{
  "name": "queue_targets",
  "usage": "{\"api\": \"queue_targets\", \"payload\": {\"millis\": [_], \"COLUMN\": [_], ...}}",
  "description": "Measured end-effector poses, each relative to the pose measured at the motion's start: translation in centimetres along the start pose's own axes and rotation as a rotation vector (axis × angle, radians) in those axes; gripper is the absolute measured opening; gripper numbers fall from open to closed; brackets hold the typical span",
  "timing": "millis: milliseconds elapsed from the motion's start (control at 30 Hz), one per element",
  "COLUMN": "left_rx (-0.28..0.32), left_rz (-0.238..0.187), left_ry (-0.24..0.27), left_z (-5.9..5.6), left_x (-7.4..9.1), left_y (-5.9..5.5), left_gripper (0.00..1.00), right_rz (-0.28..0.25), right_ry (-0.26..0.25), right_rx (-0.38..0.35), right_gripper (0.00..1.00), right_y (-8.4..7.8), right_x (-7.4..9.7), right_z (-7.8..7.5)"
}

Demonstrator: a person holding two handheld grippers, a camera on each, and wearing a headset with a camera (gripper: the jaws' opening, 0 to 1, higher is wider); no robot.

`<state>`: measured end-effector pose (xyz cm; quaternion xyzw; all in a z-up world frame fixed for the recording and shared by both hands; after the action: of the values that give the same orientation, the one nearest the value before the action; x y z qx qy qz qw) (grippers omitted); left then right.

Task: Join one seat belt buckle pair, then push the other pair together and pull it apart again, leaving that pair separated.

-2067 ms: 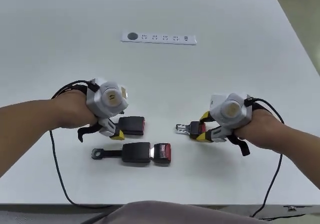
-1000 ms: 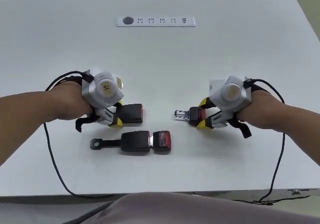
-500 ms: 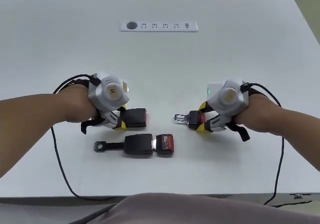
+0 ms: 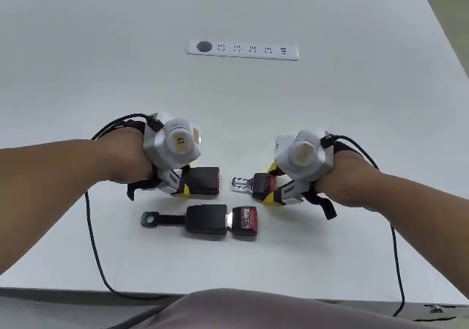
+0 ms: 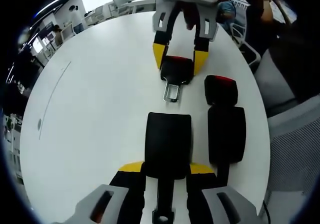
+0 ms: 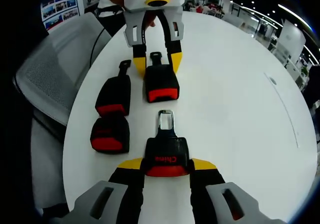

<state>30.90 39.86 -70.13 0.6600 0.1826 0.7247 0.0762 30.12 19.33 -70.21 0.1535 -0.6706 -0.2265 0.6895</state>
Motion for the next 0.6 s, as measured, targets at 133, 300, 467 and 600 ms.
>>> {"api": "queue_targets", "payload": {"millis": [133, 300, 467, 600], "left_rx": [0.008, 0.005, 0.007, 0.001], "left_rz": [-0.001, 0.008, 0.003, 0.008], "left_ry": [0.002, 0.005, 0.003, 0.003], "left_z": [0.0, 0.0, -0.1, 0.0], "left_x": [0.0, -0.1, 0.0, -0.1], "left_y": [0.0, 0.0, 0.0, 0.0], "left_gripper": [0.32, 0.32, 0.32, 0.32], "right_rz": [0.009, 0.016, 0.027, 0.018], "right_ry": [-0.008, 0.003, 0.006, 0.006], "right_rx": [-0.008, 0.007, 0.034, 0.044], "right_gripper": [0.32, 0.32, 0.32, 0.32], "right_y": [0.9, 1.6, 2.5, 2.7], "right_x": [-0.5, -1.1, -1.7, -1.7], "right_z": [0.3, -0.1, 0.4, 0.2]}}
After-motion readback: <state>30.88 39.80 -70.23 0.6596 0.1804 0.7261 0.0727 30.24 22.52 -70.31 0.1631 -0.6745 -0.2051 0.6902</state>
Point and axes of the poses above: the centre of the closed fingertips' face, and the gripper's own axes: x roughly backward along the fingers, z roughly to its left, y roughly out of its top, the point moved 9 cm from there along x, roughly backward along the fingers, and after that the axes turned 4 degrees about y, right-handed, at the moved point
